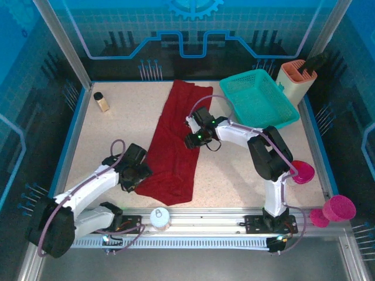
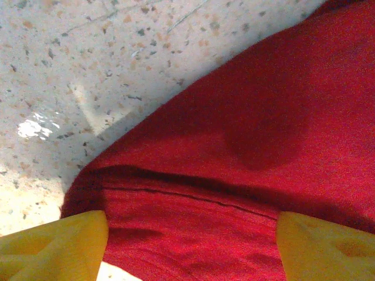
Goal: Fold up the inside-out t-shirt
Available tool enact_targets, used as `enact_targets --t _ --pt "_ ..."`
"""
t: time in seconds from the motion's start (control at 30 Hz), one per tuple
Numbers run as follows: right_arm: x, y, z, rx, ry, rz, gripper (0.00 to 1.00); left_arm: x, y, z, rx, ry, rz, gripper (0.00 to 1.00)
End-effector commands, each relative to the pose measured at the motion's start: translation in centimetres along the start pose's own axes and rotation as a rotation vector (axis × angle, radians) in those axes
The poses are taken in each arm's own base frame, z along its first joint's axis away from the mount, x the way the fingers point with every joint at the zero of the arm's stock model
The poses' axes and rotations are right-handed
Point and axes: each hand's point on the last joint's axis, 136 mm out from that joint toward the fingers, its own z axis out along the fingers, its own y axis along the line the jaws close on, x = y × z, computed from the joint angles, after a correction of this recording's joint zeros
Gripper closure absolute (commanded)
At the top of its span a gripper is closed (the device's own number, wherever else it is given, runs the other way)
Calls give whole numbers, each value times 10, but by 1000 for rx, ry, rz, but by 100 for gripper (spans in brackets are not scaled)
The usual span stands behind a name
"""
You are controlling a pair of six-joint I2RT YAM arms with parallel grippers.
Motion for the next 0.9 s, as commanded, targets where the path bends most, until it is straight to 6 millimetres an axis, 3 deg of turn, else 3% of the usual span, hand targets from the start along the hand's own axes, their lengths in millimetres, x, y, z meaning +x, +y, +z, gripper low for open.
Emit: enact_targets --t 0.0,0.17,0.27,0.33,0.43,0.47,0.7,0.87 --pt "5 2 11 4 36 -48 62 8 -13 -5 43 55 -49 23" --pt "11 1 20 -5 66 -50 60 11 -8 14 -24 66 -32 28" --pt "12 1 21 -9 75 -53 74 12 1 25 -68 70 -27 34" --pt "9 2 19 -5 65 -58 86 10 10 31 -113 59 -25 51" --pt "2 -1 7 26 48 -71 91 6 18 32 -146 39 -15 95" --pt "-1 -4 3 41 42 -74 92 4 20 31 -150 32 -15 100" --pt "-22 -32 -20 94 -8 -25 94 1 19 10 -70 3 -35 100" --pt "-20 -55 -10 118 5 9 90 0 37 -4 -37 -37 -114 100"
